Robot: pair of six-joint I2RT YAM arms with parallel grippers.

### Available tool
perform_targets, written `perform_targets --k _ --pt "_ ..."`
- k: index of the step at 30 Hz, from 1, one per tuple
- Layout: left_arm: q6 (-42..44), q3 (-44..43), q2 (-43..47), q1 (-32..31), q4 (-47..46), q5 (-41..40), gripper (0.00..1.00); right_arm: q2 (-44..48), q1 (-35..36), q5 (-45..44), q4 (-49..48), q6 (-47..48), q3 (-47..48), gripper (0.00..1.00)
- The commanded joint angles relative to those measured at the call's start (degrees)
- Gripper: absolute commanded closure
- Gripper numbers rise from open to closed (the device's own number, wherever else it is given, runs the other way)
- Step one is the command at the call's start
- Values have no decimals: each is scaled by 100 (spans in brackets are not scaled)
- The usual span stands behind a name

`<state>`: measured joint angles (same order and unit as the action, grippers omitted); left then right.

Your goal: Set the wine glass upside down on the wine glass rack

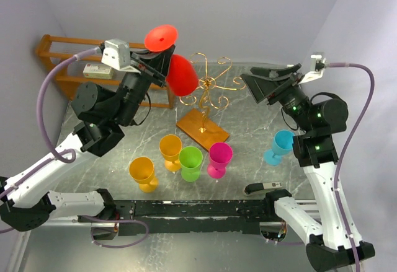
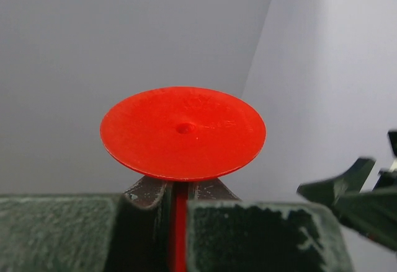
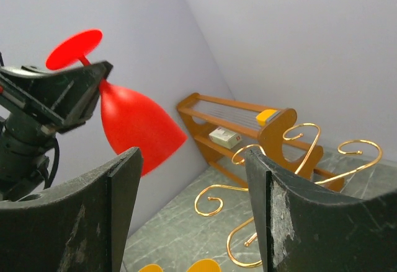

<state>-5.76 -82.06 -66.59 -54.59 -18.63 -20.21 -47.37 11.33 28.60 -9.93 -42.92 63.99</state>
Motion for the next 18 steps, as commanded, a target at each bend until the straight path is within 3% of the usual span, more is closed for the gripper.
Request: perform_targets --k 1,5,10,18 --pt "856 608 373 27 296 -277 93 -309 8 488 94 130 500 33" --pt "1264 1167 710 25 61 -1004 93 -1003 11 821 746 163 1334 33" --pt "1570 1836 1079 25 -65 -1449 93 -1839 103 1309 889 -414 1840 33" --pt "1731 2632 1598 35 -250 -1620 93 -2783 1192 476 1434 -592 2634 35"
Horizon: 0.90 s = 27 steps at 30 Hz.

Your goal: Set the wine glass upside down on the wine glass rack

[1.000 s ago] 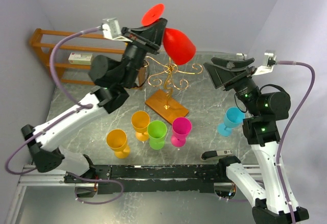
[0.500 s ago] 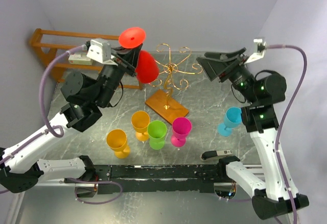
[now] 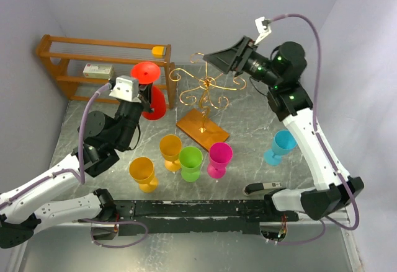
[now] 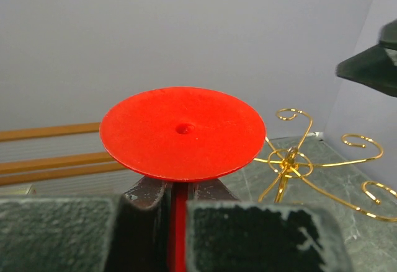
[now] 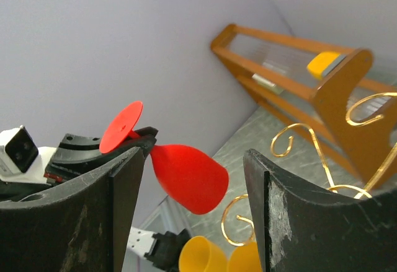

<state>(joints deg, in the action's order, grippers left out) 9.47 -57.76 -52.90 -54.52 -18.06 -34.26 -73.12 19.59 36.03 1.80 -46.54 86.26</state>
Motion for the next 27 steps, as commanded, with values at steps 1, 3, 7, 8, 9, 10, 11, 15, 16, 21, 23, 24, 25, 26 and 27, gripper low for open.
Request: perform_targets --k 1,3,7,8,9,10,11,15,16,21,23,24,25,26,27 --pt "204 269 284 29 -311 -202 93 -286 475 -326 220 -312 451 35" --pt "195 405 367 29 -339 -157 93 -466 701 -454 181 -419 580 35" --pt "196 588 439 29 -358 39 93 -892 1277 -658 355 -498 982 35" --pt "183 610 439 29 -349 79 93 -982 1396 -729 417 -504 1081 35" --pt "167 629 431 29 -328 118 93 -1073 1536 -794 481 -505 1181 35" --pt "156 646 425 27 -320 150 93 -1154 1622 -865 546 -498 1311 35" --pt "138 663 422 29 -327 162 93 -1227 1696 -931 639 -482 1373 36" --pt "98 693 392 29 -385 202 93 -1465 1896 -1219 971 -527 1586 37" --pt "103 691 367 29 -404 201 93 -1487 1928 -1236 1032 -539 1568 38" --pt "51 744 252 29 -512 238 93 -1450 2149 -1044 1111 -440 1190 46" --pt "31 812 202 29 -617 209 93 -1405 2179 -960 1059 -499 1046 49" --pt "28 852 175 29 -663 193 93 -1381 2194 -950 1048 -512 1012 50" --pt "24 879 154 29 -704 175 93 -1365 2223 -947 1056 -510 1000 51" --pt "20 894 137 29 -732 167 93 -1346 2248 -967 1077 -505 994 52" --pt "12 904 124 29 -745 153 93 -1333 2280 -979 1101 -498 979 53"
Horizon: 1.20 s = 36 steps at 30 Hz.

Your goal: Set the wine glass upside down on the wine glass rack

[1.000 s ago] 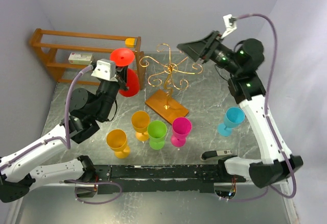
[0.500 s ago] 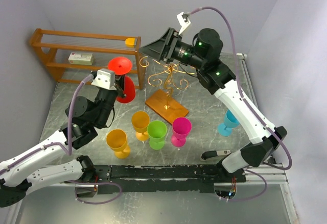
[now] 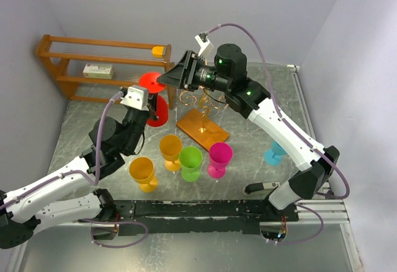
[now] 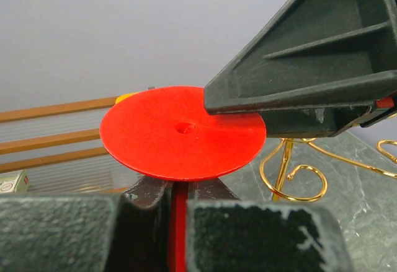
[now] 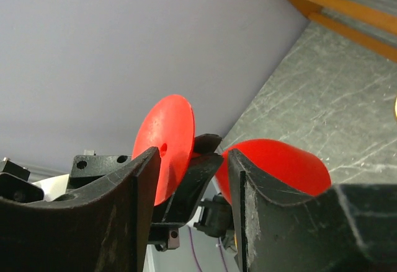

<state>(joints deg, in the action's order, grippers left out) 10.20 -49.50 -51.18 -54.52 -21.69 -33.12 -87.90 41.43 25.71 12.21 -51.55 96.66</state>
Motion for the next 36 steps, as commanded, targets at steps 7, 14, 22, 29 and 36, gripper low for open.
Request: perform_targets --k 7,14,22,29,36 --pt "-99 319 31 29 -626 136 93 358 160 19 -173 -420 -658 76" --pt "-114 483 152 29 -642 195 93 404 225 -11 -372 -856 -765 100" --pt "-438 451 393 29 -138 65 63 399 225 -193 -572 -1359 -810 100" --pt "-1221 193 578 29 1365 -28 43 349 226 -466 -665 -1524 -891 100" --pt "-1807 110 865 29 2247 122 43 170 210 -600 -624 -1635 -896 100"
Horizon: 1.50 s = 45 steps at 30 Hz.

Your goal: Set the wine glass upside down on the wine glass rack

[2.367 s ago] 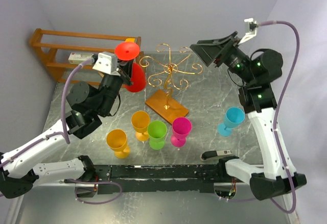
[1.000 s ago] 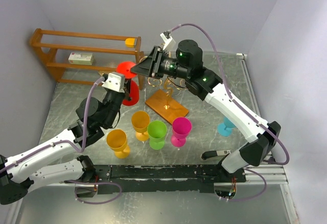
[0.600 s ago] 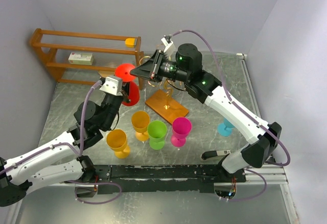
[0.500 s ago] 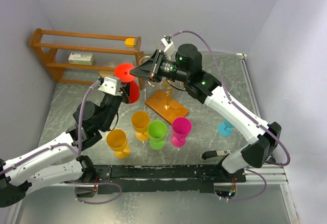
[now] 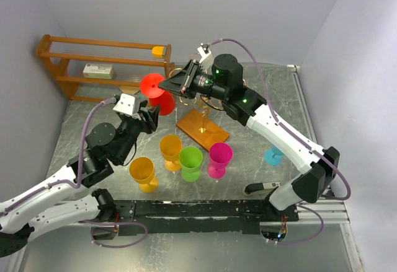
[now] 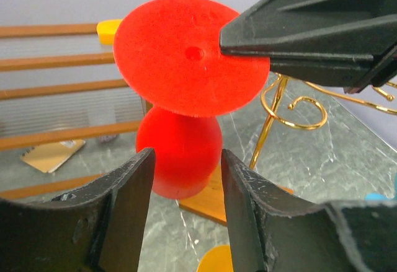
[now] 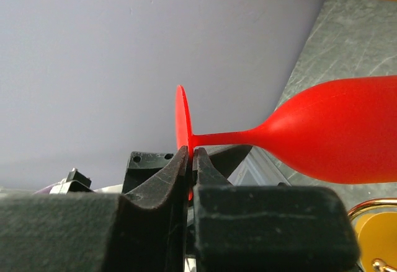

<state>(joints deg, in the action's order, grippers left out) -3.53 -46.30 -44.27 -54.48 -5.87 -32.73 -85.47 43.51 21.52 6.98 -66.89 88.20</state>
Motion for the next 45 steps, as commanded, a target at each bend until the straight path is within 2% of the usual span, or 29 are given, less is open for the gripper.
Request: perform_targets --k 1,13,24,45 --pt "-467 -204 212 25 733 117 44 -80 -7 -223 -108 -122 -73 100" --pt "-567 -57 422 24 638 165 46 51 -392 -673 -19 -434 -477 100" --pt "-594 27 328 25 397 113 46 265 -457 -1307 476 -248 -362 100" --pt "-624 116 305 23 391 -15 45 130 -694 -1957 389 221 -221 100"
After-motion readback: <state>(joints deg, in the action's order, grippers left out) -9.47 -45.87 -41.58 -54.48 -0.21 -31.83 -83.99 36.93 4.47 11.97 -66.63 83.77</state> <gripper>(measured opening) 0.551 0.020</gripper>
